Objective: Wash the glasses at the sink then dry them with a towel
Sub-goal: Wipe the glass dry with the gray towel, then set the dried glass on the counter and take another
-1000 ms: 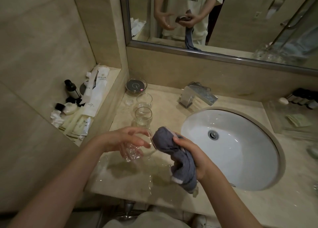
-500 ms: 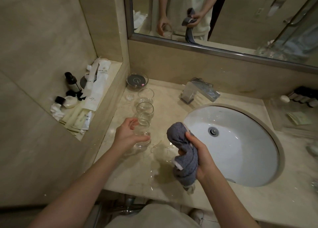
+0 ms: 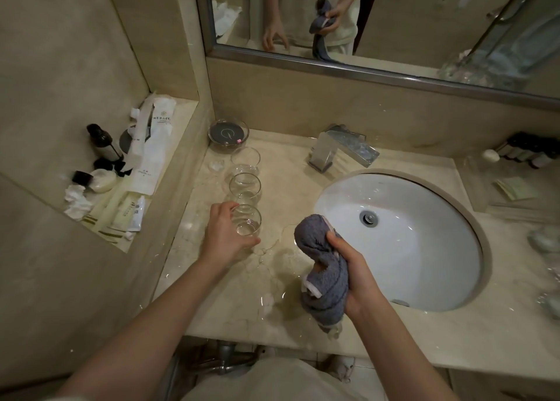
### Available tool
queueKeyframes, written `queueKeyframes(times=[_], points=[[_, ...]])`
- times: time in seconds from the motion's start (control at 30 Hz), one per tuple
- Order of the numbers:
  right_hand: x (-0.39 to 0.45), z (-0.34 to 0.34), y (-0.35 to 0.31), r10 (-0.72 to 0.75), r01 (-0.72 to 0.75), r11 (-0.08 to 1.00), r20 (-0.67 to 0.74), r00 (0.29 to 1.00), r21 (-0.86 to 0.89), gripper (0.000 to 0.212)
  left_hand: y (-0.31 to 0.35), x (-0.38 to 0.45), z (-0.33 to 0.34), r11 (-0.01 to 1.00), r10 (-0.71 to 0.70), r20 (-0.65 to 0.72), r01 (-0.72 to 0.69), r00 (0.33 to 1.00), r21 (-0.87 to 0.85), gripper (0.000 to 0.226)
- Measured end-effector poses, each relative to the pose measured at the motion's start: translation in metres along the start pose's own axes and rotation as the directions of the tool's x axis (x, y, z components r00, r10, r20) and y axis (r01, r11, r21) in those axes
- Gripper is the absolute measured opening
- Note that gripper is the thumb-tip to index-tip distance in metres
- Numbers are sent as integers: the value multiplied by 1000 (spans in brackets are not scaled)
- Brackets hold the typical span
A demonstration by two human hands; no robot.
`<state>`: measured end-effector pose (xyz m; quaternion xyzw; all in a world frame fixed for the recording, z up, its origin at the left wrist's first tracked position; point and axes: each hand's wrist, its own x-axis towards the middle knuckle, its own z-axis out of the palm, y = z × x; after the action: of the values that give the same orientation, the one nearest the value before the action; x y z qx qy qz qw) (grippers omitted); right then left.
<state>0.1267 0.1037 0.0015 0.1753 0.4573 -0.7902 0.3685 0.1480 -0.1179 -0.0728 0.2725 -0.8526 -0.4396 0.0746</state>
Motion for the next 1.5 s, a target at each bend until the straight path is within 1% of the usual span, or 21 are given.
queueKeyframes(times=[0.2,0.37,0.47,0.53,0.63,0.7,0.77,0.83,0.93,1.0,1.07,1.17,1.23,1.33,1.4,1.5], points=[[0,-5,1,1,-1,1000,1,1000,14,33,3,1,1,999,-28,1,28,1000,28,92],[1,-6,6,7,-7,1000,2,1000,30,28,4,2,1,999,-36,30,35,999,30,94],[1,-6,6,5,-5,999,-6,1000,31,32,4,0,-1,1000,-17,27,17,999,21,95],[-1,-9,6,-1,1,999,-10,1000,40,30,5,-2,-4,1000,18,-1,-18,1000,6,93],[-3,-16,4,-74,75,996,-23,997,49,21,15,-6,-9,995,94,-31,-95,995,-23,80],[-5,-21,2,-145,146,989,-38,989,23,24,27,-10,-10,987,150,-27,-151,988,-46,67],[-8,-29,-1,-185,187,982,-64,981,28,26,41,-14,-7,979,199,0,-198,980,-50,59],[-13,-40,-5,-200,207,976,-105,974,62,27,56,-18,2,969,247,41,-246,968,-40,51],[-22,-64,-12,-224,248,959,-170,960,137,26,81,-23,26,953,301,122,-294,946,-71,39],[-30,-85,-17,-243,281,945,-215,946,165,27,103,-29,48,941,338,185,-327,923,-87,33],[-39,-106,-23,-278,325,937,-287,917,132,28,129,-38,73,929,369,254,-350,894,-120,30],[-46,-138,-35,-355,359,931,-379,854,-65,29,175,-53,114,906,424,343,-383,838,-183,27],[-50,-161,-45,-377,354,926,-402,835,-132,31,209,-63,145,884,468,406,-422,785,-202,29],[-51,-195,-63,-364,347,930,-443,819,-122,30,264,-80,197,855,513,496,-468,700,-224,35],[-52,-217,-74,-350,335,935,-466,813,-119,27,299,-94,235,844,525,540,-486,658,-227,37],[-58,-245,-89,-325,326,942,-473,819,-82,11,337,-114,294,826,521,624,-528,583,-196,41]])
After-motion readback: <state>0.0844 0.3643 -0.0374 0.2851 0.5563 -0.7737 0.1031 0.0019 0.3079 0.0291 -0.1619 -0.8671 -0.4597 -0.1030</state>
